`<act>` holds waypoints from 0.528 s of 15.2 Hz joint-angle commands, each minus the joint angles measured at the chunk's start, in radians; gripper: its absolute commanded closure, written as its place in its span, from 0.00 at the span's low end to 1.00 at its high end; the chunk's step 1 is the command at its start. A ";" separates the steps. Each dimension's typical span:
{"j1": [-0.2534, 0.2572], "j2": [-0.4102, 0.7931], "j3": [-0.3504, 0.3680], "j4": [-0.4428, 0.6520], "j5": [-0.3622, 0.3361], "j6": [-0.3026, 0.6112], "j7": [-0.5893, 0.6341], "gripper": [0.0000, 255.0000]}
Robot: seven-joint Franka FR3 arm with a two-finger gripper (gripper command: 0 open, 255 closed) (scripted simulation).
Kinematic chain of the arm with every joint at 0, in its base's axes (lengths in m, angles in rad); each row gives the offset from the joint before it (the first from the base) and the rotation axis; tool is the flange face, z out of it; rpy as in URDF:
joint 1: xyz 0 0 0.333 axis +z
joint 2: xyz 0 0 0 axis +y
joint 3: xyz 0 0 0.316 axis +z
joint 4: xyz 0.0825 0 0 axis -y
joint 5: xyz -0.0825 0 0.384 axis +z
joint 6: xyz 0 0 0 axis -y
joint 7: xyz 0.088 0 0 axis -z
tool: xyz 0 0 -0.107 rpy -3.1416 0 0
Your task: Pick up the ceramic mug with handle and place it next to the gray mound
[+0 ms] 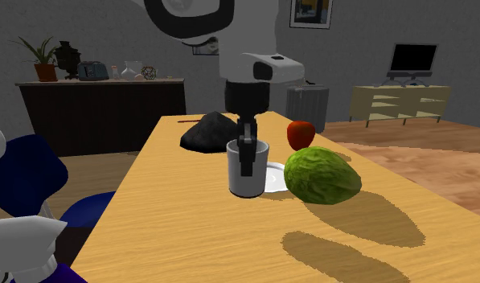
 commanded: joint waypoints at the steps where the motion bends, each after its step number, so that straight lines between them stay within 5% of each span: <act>1: 0.000 -0.009 -0.001 0.019 0.000 -0.029 0.001 1.00; 8: -0.002 -0.033 -0.003 0.089 -0.001 -0.122 0.005 1.00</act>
